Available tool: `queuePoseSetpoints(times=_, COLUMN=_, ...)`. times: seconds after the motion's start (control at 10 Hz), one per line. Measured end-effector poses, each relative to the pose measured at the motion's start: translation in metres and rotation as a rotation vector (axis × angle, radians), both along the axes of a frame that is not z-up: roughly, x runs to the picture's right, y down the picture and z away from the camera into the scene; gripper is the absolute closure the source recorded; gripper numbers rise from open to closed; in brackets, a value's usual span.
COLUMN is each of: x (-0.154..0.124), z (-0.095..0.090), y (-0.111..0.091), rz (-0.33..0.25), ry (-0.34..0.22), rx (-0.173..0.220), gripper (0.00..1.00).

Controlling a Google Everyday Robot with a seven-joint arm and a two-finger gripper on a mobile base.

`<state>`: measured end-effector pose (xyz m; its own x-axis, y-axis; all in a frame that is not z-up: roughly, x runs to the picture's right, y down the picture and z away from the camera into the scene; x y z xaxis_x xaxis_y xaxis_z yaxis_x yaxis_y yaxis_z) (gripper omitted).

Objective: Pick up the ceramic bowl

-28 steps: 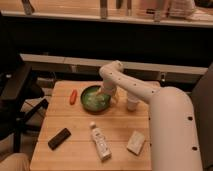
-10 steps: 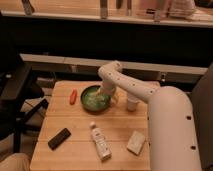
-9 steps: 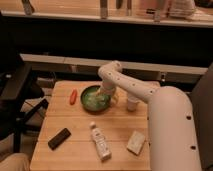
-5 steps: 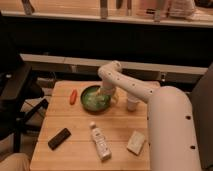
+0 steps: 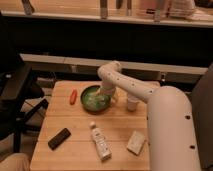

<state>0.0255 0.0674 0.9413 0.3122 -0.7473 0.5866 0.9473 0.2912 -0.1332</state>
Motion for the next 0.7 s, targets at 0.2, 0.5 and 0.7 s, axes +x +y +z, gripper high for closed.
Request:
queuePoseSetpoints(times=0.2, x=-0.0001, z=-0.0003, y=-0.0005, rz=-0.004, ry=-0.001, rx=0.001, gripper=0.22)
queuePoseSetpoints(times=0.5, x=-0.0004, z=-0.0006, y=-0.0009, rz=-0.009, ry=-0.003, rx=0.001, gripper=0.26)
queuePoseSetpoints(times=0.7, x=0.0001, z=-0.0011, y=-0.0014, rz=-0.012, ry=-0.004, rx=0.001, gripper=0.42)
